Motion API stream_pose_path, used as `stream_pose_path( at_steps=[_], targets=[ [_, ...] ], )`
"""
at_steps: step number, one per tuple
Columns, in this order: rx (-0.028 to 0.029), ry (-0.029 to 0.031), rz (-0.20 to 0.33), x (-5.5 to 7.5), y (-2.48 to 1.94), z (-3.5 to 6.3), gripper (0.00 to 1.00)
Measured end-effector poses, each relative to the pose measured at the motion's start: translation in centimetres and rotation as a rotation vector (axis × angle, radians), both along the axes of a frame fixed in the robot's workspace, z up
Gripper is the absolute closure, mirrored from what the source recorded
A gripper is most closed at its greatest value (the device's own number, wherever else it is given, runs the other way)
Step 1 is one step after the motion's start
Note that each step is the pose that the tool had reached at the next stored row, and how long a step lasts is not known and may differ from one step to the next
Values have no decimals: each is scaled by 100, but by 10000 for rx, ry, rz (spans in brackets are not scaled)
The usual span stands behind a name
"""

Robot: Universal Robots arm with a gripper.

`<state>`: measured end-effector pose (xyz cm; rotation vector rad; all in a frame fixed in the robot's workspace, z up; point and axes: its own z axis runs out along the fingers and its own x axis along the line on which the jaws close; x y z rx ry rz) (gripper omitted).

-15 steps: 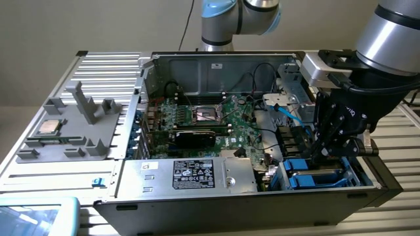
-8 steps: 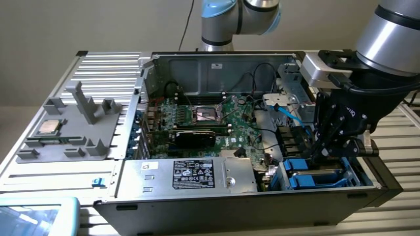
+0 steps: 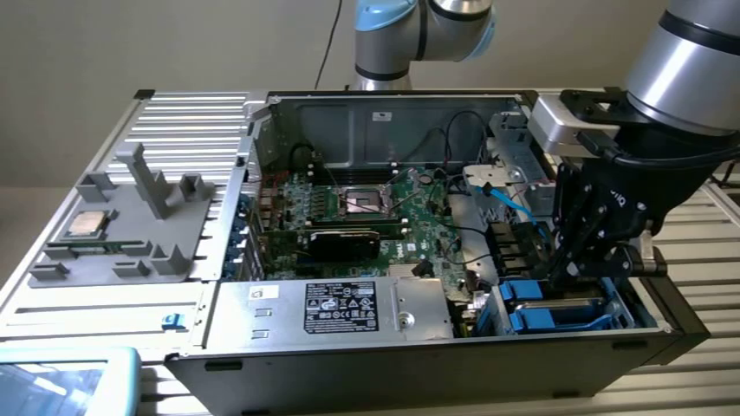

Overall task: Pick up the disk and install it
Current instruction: 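Insert the first disk wire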

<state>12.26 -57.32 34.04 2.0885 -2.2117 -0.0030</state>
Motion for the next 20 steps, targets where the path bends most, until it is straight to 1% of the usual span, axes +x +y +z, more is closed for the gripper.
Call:
stream_pose_path(
  at_steps=[7,14,17,18,20],
  targets=[
    [2,-15,0,-6,0,-15,84],
    [7,-18,1,-6,0,-17,84],
    [22,-19,1,-9,0,-16,84],
    [45,-19,1,-10,0,-23,84],
    [53,-18,1,-11,0,-21,84]
  ],
)
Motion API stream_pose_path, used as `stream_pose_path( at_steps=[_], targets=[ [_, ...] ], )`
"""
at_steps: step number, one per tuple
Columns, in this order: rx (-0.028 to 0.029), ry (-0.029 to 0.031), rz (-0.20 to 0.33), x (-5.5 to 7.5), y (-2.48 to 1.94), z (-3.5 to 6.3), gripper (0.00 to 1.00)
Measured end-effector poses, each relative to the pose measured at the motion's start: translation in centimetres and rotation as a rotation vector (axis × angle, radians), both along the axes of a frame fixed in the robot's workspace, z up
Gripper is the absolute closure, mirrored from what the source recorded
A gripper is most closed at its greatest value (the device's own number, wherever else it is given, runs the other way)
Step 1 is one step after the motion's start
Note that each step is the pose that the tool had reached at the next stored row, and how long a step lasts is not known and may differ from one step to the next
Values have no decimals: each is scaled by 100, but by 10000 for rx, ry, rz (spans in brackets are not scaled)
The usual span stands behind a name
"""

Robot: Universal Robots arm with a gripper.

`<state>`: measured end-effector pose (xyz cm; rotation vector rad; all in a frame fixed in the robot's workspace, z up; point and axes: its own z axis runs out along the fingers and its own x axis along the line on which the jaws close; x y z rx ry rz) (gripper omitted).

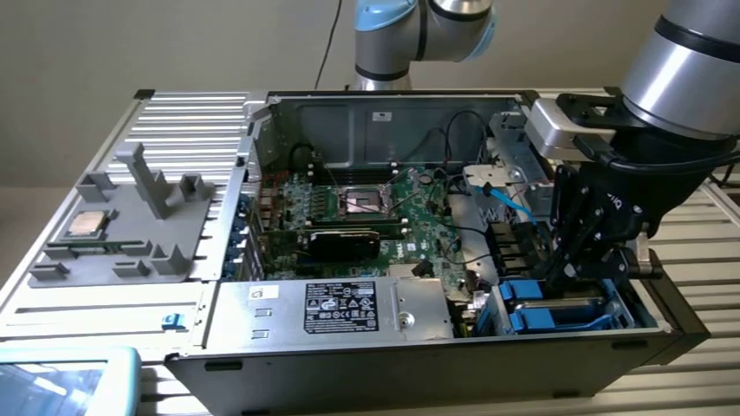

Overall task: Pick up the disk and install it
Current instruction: 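Insert the first disk wire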

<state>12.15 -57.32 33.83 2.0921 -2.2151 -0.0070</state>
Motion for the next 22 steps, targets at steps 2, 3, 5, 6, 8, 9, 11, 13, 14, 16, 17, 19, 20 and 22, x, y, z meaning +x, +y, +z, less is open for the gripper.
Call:
stream_pose_path(
  at_steps=[2,3,5,6,8,9,11,13,14,16,17,19,20,22],
  targets=[
    [4,0,-4,0,1,4,84],
    [10,0,-6,0,0,5,84],
    [23,1,-8,-1,0,5,84],
    [30,0,-10,-1,-2,5,84],
    [38,1,-17,0,-7,4,84],
    [39,0,-21,1,-12,4,84],
    [39,1,-29,6,-18,5,84],
    [40,1,-37,10,-21,5,84],
    [44,1,-40,11,-23,4,84],
    [48,-1,-44,7,-28,4,84],
    [51,-1,-46,6,-33,4,84],
    [53,-1,-57,3,-38,4,84],
    [53,0,-65,2,-38,4,84],
    [53,0,-76,2,-39,4,84]
  ],
)
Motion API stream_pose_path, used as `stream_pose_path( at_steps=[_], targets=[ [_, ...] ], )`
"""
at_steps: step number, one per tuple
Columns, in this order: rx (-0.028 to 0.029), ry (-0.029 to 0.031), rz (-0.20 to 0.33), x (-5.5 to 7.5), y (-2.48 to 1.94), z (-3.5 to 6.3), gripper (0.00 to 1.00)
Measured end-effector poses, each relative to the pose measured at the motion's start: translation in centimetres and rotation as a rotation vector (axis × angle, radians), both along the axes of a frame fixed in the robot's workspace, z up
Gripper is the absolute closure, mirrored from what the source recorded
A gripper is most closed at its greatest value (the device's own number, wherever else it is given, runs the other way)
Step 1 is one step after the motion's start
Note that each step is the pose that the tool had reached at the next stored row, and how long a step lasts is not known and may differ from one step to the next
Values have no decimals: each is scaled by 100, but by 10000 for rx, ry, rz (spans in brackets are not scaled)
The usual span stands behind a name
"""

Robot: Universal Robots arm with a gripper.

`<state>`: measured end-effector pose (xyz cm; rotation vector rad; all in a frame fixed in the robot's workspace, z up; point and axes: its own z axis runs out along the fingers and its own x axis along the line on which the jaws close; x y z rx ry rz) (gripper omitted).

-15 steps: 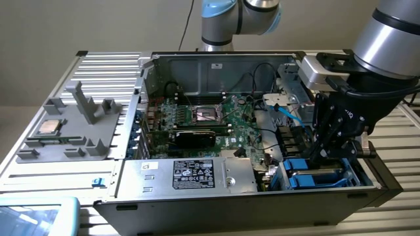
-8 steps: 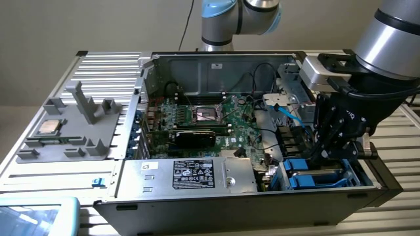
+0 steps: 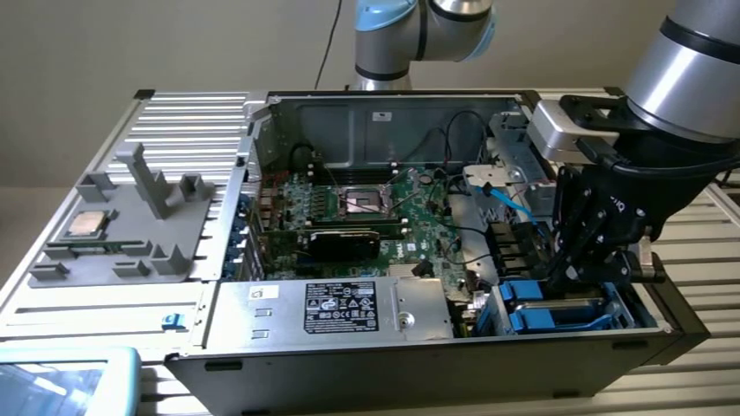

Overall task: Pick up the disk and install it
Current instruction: 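Insert the first disk wire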

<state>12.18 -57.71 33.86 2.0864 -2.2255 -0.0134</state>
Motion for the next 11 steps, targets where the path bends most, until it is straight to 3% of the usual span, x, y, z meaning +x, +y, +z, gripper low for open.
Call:
stream_pose_path(
  at_steps=[11],
  targets=[
    [1,0,-41,0,-1,-1,82]
  ],
)
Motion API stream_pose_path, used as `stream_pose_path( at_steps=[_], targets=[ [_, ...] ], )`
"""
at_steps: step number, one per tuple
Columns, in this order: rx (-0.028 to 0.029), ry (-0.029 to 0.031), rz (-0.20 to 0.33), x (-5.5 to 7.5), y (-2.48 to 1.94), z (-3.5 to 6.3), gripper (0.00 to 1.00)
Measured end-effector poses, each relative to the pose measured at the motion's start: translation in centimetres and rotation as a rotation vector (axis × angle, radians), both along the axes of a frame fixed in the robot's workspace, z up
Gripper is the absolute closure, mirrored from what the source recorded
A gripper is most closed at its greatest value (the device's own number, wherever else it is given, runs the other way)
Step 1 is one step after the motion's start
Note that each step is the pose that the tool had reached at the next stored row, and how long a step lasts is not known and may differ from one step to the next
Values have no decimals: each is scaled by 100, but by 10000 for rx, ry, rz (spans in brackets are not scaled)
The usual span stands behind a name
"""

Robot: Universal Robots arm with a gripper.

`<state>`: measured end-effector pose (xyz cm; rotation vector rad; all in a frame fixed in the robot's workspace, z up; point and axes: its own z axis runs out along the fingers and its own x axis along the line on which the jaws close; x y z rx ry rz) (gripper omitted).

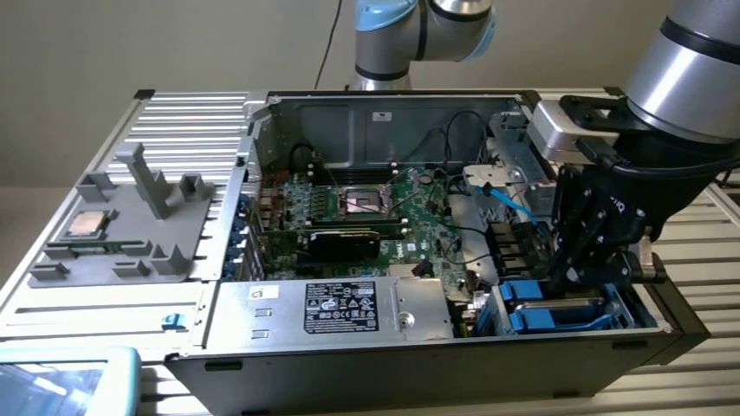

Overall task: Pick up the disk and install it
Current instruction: 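Insert the first disk wire, then insert the second disk wire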

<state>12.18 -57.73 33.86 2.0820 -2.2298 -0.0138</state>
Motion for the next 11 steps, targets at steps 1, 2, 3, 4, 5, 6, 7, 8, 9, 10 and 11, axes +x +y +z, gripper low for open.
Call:
stream_pose_path(
  at_steps=[1,2,3,4,5,6,7,8,9,10,11],
  targets=[
    [1,0,-1,0,0,1,82],
    [1,0,-1,0,-1,5,76],
    [-1,-1,-1,0,0,14,76],
    [1,-2,-1,0,0,31,76],
    [0,-3,-1,3,0,60,76],
    [1,-3,-1,6,0,98,76],
    [-2,-4,-1,9,2,134,76],
    [1,-5,-2,12,6,172,76],
    [1,-8,-1,17,14,205,76],
    [-2,-10,-1,23,27,235,76],
    [-4,-11,-1,27,44,259,76]
  ],
)
